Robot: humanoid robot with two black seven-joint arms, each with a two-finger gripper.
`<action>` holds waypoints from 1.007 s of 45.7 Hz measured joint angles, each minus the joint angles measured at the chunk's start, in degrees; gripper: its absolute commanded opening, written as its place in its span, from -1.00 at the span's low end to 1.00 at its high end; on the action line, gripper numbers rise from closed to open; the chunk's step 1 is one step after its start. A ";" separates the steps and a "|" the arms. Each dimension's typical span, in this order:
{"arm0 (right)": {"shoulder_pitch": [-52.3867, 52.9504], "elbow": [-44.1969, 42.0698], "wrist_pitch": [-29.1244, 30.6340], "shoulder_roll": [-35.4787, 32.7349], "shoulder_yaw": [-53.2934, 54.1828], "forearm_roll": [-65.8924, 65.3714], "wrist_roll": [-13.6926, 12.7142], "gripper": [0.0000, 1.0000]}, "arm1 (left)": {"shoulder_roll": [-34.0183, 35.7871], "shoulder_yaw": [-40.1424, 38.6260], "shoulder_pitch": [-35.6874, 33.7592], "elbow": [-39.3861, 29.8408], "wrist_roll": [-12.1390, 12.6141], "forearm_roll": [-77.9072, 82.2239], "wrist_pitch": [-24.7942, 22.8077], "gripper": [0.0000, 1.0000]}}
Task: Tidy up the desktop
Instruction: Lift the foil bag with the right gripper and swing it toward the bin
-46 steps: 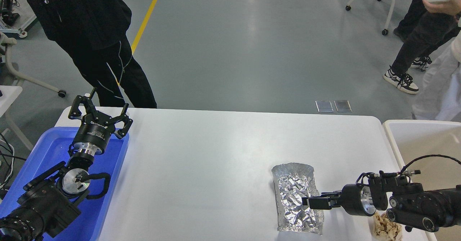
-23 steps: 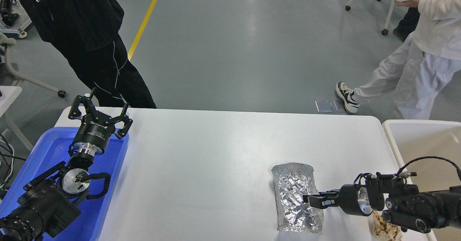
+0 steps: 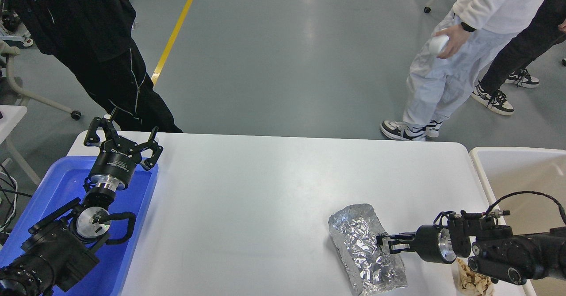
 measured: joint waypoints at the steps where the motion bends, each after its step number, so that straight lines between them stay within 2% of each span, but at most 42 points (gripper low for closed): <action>1: 0.08 0.00 0.00 -0.06 0.08 0.11 0.03 -1.00 | 0.00 0.00 0.00 0.00 0.00 0.00 0.00 1.00; 16: 3.50 1.39 0.19 -3.28 2.36 2.73 1.96 -1.00 | -0.02 0.00 0.00 0.00 0.01 0.00 0.00 1.00; 30: 9.76 8.53 1.45 -10.56 4.87 5.43 3.93 -1.00 | 0.02 0.00 0.02 0.01 0.03 -0.02 0.00 1.00; 46: 20.97 13.49 11.33 -20.81 7.85 13.78 5.85 -1.00 | 0.00 0.00 0.04 0.00 0.04 0.00 0.00 1.00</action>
